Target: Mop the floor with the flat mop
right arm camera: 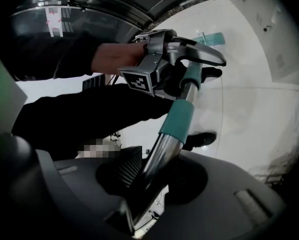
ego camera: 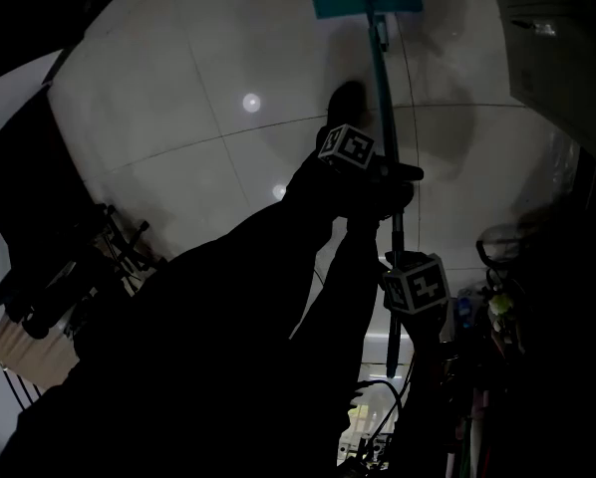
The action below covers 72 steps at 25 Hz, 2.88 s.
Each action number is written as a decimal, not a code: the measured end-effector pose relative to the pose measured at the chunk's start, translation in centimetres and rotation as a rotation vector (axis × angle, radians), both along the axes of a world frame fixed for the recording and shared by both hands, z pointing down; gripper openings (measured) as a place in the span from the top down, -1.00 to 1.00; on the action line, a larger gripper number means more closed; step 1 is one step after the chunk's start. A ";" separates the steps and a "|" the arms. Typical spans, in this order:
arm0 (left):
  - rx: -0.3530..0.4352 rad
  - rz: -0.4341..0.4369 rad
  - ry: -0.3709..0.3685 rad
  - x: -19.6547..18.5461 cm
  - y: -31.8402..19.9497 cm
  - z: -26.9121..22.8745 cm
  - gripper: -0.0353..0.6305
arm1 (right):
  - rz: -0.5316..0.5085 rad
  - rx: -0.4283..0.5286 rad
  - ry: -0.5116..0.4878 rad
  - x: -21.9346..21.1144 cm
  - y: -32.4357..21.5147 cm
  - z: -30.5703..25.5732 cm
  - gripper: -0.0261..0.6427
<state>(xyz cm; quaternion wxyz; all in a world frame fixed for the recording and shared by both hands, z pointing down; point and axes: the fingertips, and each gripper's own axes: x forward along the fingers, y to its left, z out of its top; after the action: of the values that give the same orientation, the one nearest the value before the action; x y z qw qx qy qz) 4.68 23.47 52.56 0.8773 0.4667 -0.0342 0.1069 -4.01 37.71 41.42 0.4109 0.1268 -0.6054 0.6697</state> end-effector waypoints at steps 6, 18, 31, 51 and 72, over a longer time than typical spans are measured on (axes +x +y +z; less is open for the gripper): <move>0.050 -0.044 -0.005 -2.4 -11.1 1.7 0.62 | 0.000 0.046 0.047 -1.8 -9.8 3.4 0.55; 0.144 -0.009 -0.028 -6.5 -27.1 4.7 0.61 | 0.043 0.126 0.068 -6.4 -25.5 7.6 0.57; 0.166 0.011 0.028 -4.2 -19.2 -0.5 0.62 | -0.017 0.161 0.117 -3.4 -16.9 3.2 0.57; 0.034 0.083 0.009 2.0 15.9 -5.6 0.61 | -0.033 0.048 0.071 2.4 16.4 -4.3 0.56; -0.046 0.035 -0.041 -1.6 6.6 0.1 0.64 | -0.057 -0.001 0.031 -0.2 6.6 0.1 0.56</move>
<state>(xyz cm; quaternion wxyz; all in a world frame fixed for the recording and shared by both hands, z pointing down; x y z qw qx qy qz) 3.10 30.04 52.70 0.8848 0.4447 -0.0419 0.1324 -4.22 44.29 41.56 0.4392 0.1196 -0.6020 0.6560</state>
